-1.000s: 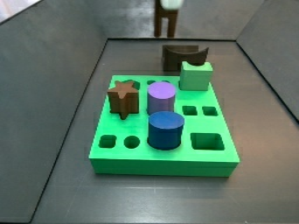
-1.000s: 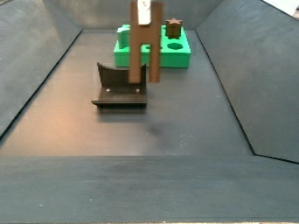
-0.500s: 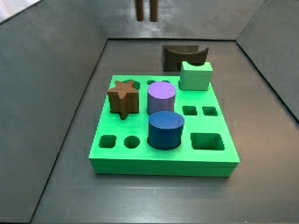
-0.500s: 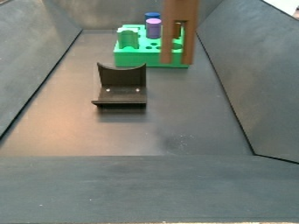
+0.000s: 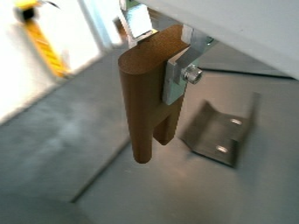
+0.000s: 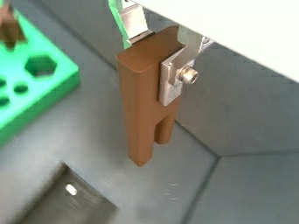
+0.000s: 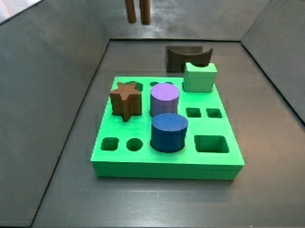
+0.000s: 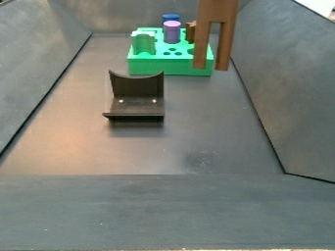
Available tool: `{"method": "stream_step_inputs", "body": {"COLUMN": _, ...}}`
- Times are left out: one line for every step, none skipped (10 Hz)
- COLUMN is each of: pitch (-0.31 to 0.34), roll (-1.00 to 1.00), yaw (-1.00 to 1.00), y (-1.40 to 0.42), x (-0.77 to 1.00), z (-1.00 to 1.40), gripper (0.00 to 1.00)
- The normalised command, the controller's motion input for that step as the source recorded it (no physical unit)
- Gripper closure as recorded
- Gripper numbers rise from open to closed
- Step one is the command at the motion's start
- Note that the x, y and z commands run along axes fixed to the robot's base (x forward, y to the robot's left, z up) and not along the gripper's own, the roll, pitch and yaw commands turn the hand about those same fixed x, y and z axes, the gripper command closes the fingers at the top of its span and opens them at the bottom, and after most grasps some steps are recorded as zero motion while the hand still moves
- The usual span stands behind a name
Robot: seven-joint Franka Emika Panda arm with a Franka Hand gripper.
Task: Pick up the square-circle object. Move up. Rotate the square-circle object. Place the square-circle object on the fixture. Regrasp the square-circle object. Move to above the board. Insert the square-circle object.
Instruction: Rotate the square-circle object.
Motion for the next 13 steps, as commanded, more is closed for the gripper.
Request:
{"method": "stream_step_inputs", "body": {"pitch": 0.117, "roll": -1.0, "yaw": -0.92, "y": 0.03, "x": -0.02, "z": 0.0, "gripper": 1.0}}
{"method": "stream_step_inputs", "body": {"pitch": 0.155, "roll": -1.0, "yaw": -0.89, "y": 0.01, "x": -0.01, "z": 0.02, "gripper": 1.0}}
{"method": "stream_step_inputs", "body": {"pitch": 0.138, "roll": -0.8, "yaw": -0.68, "y": 0.02, "x": 0.0, "z": 0.01, "gripper": 1.0}}
{"method": "stream_step_inputs", "body": {"pitch": 0.109, "roll": -0.5, "yaw": -0.38, "y": 0.02, "x": 0.01, "z": 0.01, "gripper": 1.0}}
{"method": "stream_step_inputs", "body": {"pitch": 0.103, "roll": -0.38, "yaw": -0.27, "y": 0.01, "x": 0.02, "z": 0.01, "gripper": 1.0}}
{"method": "stream_step_inputs", "body": {"pitch": 0.093, "roll": -0.22, "yaw": -0.13, "y": 0.01, "x": 0.03, "z": 0.02, "gripper": 1.0}}
{"method": "stream_step_inputs", "body": {"pitch": 0.028, "roll": -0.06, "yaw": -1.0, "y": 0.02, "x": -0.03, "z": 0.0, "gripper": 1.0}}
{"method": "stream_step_inputs", "body": {"pitch": 0.026, "roll": -0.05, "yaw": -1.0, "y": 0.03, "x": -0.03, "z": 0.0, "gripper": 1.0}}
{"method": "stream_step_inputs", "body": {"pitch": 0.028, "roll": -0.05, "yaw": -1.0, "y": 0.03, "x": -0.02, "z": 0.0, "gripper": 1.0}}
{"method": "stream_step_inputs", "body": {"pitch": 0.03, "roll": -0.06, "yaw": -1.0, "y": 0.02, "x": -0.02, "z": 0.01, "gripper": 1.0}}
{"method": "stream_step_inputs", "body": {"pitch": 0.034, "roll": -0.07, "yaw": -1.0, "y": 0.02, "x": -0.02, "z": 0.01, "gripper": 1.0}}
{"method": "stream_step_inputs", "body": {"pitch": 0.037, "roll": -0.07, "yaw": -1.0, "y": 0.02, "x": -0.01, "z": 0.01, "gripper": 1.0}}
{"method": "stream_step_inputs", "body": {"pitch": 0.045, "roll": -0.09, "yaw": -1.0, "y": 0.02, "x": -0.01, "z": 0.01, "gripper": 1.0}}
